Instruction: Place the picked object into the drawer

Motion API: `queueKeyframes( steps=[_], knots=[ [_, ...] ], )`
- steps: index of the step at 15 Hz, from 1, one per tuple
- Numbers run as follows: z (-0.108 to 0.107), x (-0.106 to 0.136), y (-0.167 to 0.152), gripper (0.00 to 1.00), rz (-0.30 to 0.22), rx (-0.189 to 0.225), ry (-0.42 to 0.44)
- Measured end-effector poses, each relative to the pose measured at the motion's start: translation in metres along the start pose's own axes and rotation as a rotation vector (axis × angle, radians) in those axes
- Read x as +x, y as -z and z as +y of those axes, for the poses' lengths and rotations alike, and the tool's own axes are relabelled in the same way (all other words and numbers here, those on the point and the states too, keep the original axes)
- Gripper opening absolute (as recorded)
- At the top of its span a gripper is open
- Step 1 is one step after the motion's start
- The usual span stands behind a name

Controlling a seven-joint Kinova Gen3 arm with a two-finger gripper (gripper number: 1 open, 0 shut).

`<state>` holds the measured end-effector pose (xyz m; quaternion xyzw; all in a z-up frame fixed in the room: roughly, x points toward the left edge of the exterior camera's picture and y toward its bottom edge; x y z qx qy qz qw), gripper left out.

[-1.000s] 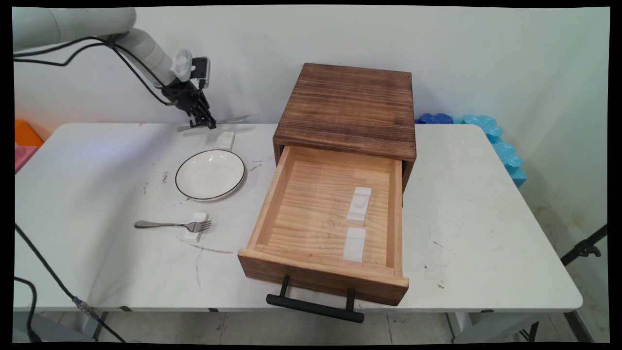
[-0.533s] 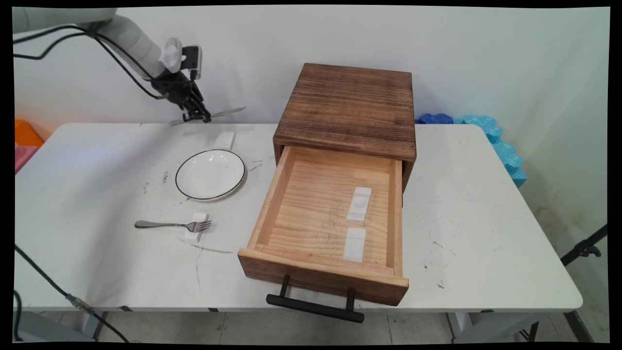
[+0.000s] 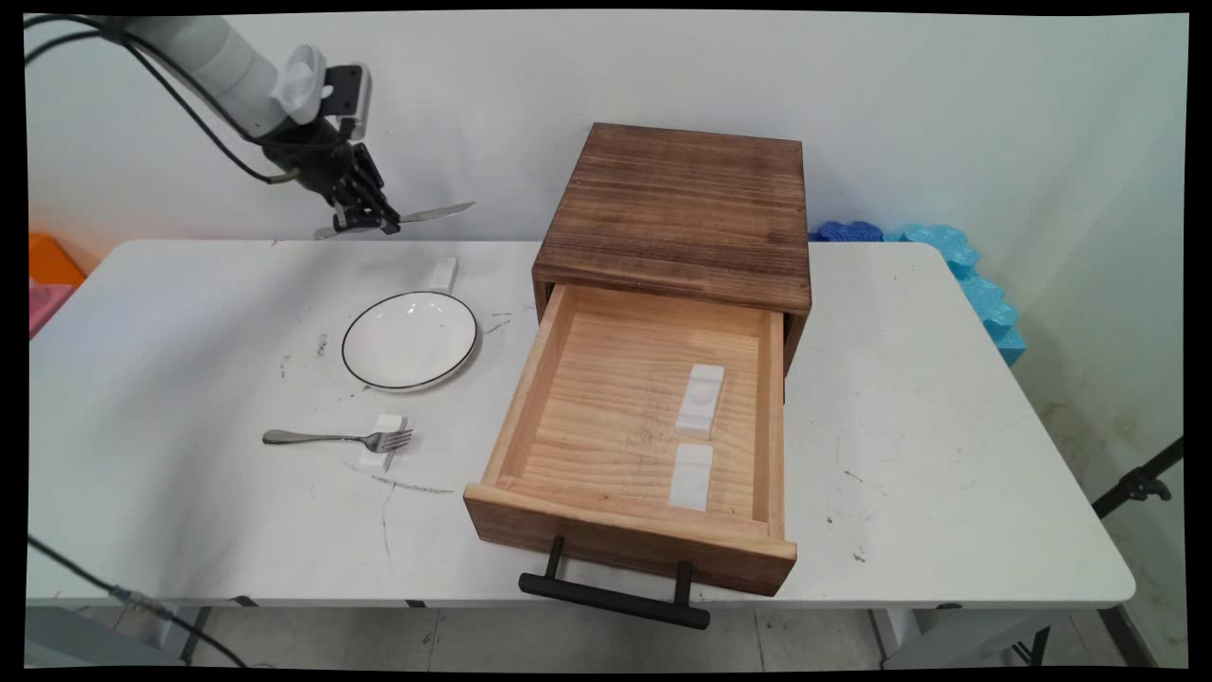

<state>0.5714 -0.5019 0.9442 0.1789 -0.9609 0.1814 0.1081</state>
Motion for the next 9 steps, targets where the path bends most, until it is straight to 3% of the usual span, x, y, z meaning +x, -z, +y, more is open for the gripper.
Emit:
queueKeyframes(
  steps=[9],
  knots=[
    [0.061, 0.046, 0.052, 0.0, 0.066, -0.055, -0.106]
  ],
)
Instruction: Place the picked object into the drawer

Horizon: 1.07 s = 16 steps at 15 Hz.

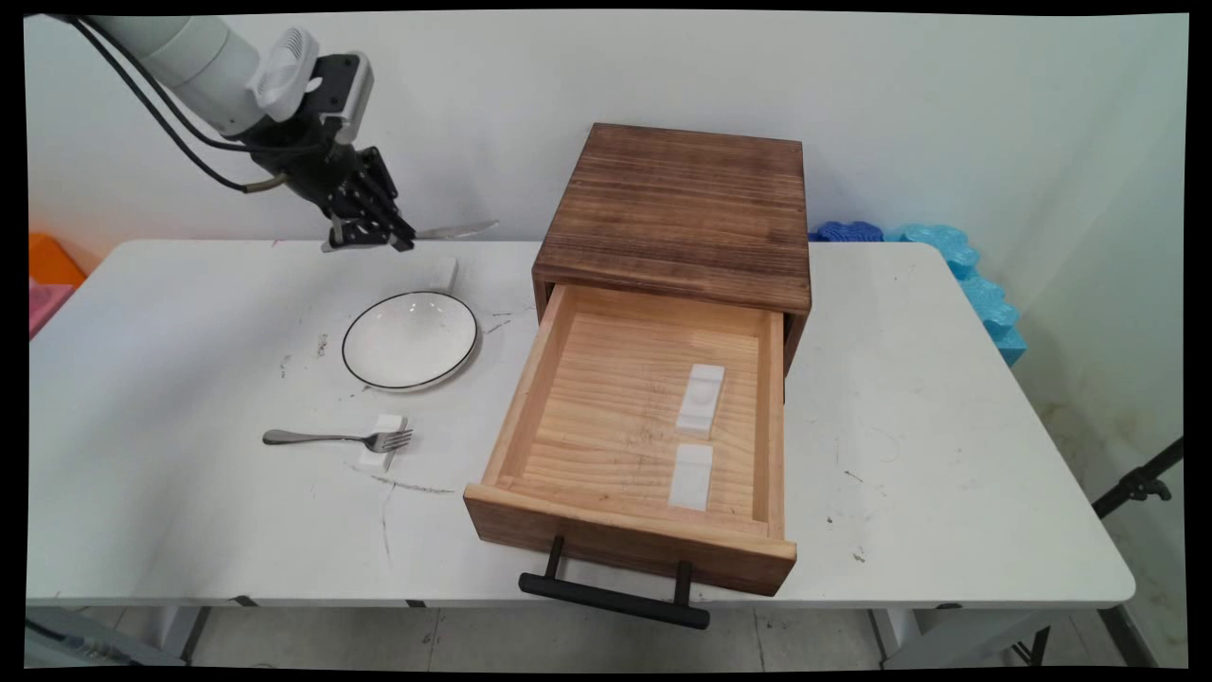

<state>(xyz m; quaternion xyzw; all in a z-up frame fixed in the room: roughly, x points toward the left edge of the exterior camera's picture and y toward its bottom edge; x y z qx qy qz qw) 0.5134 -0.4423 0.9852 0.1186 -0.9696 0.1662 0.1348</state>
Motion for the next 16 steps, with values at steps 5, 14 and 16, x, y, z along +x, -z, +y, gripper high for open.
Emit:
queueKeyframes(
  steps=[5, 14, 16],
  knots=[
    [0.025, 0.048, 0.007, 0.0, 0.058, -0.034, -0.074],
    [0.062, 0.142, -0.016, 0.0, 0.144, -0.048, -0.134],
    [0.067, 0.16, -0.025, 0.0, 0.155, -0.046, -0.143]
  ],
)
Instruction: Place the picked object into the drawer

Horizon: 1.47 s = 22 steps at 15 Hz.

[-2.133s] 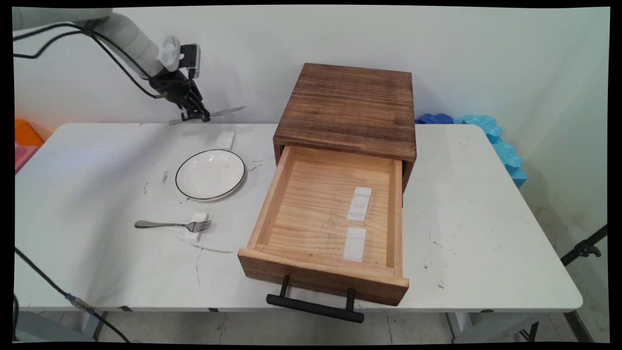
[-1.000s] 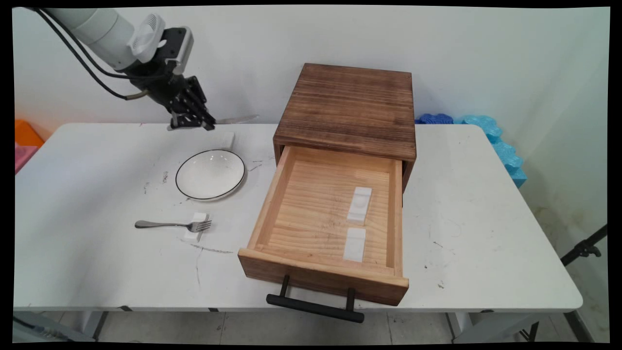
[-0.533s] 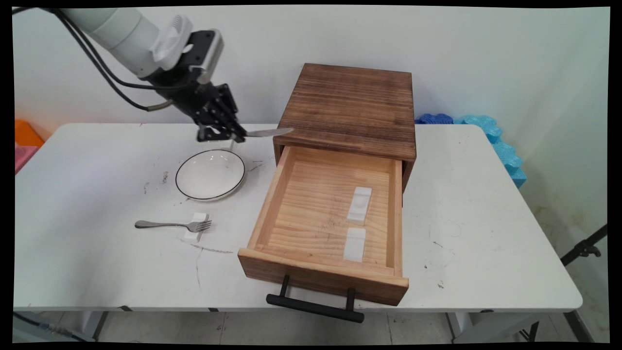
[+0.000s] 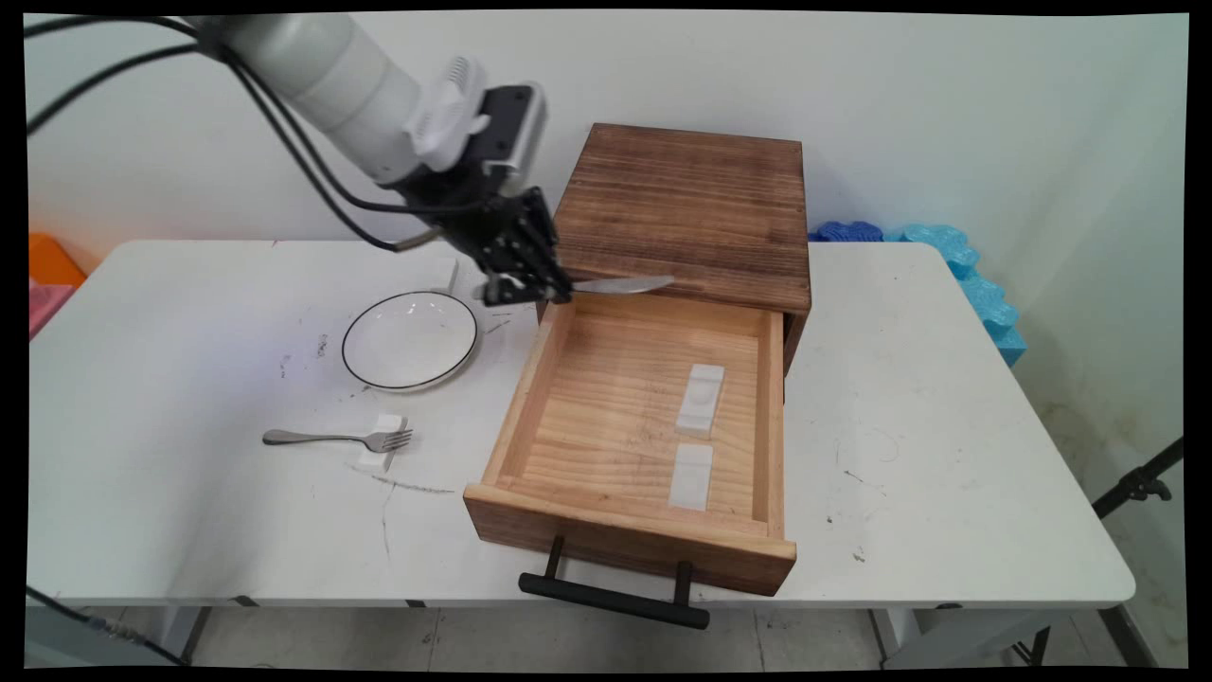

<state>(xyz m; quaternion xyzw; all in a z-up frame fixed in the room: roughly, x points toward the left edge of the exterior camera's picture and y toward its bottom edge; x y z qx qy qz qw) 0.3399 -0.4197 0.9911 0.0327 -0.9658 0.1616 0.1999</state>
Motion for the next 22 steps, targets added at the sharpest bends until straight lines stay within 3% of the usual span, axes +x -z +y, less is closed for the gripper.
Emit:
queueKeyframes(
  steps=[5, 9, 22],
  knots=[
    [-0.001, 0.035, -0.037, 0.0, 0.021, 0.006, -0.026],
    [-0.002, 0.05, -0.068, 0.0, 0.027, 0.002, -0.043],
    [0.0, 0.051, -0.142, 0.0, -0.012, -0.025, -0.056]
  ],
)
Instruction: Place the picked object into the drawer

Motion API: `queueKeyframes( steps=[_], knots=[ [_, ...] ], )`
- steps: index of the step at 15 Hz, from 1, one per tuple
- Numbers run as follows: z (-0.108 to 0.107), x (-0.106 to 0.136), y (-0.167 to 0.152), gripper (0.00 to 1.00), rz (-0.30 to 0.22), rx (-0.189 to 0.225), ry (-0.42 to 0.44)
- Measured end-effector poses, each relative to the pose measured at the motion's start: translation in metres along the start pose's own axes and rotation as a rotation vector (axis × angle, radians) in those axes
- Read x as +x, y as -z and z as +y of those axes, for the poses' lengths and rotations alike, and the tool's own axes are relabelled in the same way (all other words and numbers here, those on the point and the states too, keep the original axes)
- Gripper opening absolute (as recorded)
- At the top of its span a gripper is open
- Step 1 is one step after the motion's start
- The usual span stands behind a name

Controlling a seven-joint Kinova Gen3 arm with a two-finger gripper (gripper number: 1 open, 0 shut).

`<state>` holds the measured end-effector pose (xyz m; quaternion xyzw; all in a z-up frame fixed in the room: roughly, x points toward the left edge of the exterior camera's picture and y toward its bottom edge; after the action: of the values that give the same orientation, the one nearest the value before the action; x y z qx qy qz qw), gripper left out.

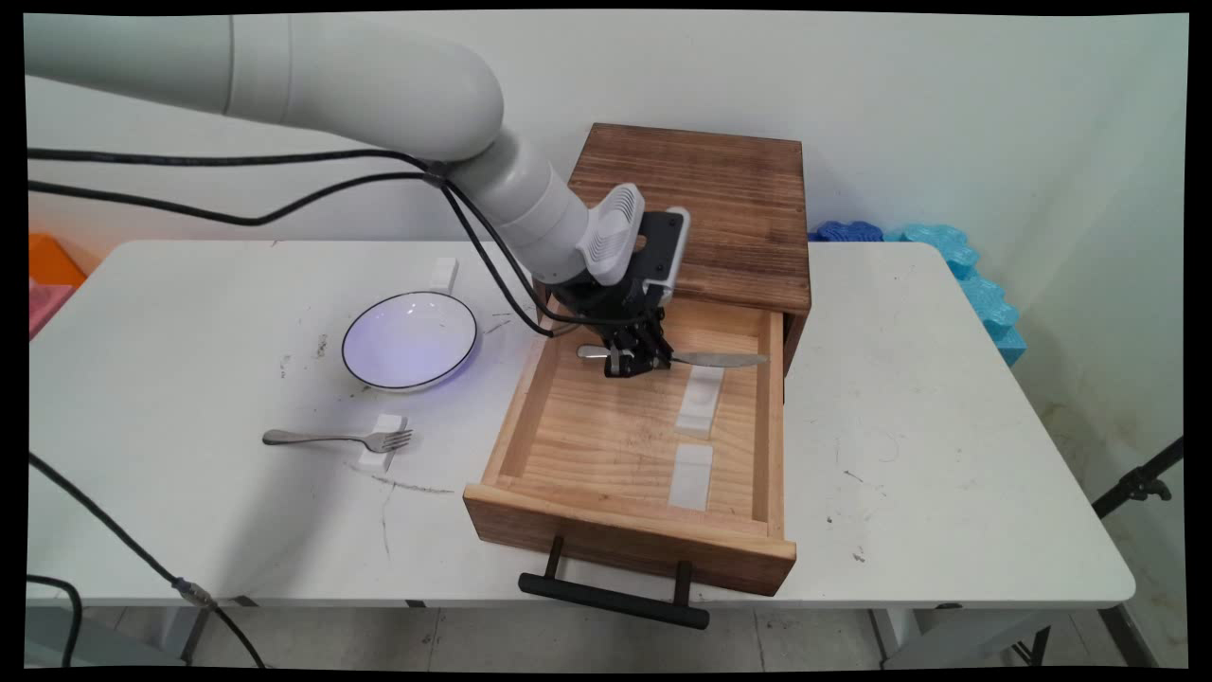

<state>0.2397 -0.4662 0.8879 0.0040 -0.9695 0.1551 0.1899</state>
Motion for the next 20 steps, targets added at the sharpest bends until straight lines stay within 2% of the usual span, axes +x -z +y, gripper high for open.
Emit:
queueKeyframes(
  steps=[18, 19, 20],
  knots=[
    [0.004, -0.001, -0.054, 0.0, -0.016, -0.04, 0.022],
    [0.004, -0.001, -0.054, 1.0, -0.015, -0.038, 0.023],
    [0.004, 0.0, -0.056, 1.0, -0.014, -0.04, 0.023]
  ],
)
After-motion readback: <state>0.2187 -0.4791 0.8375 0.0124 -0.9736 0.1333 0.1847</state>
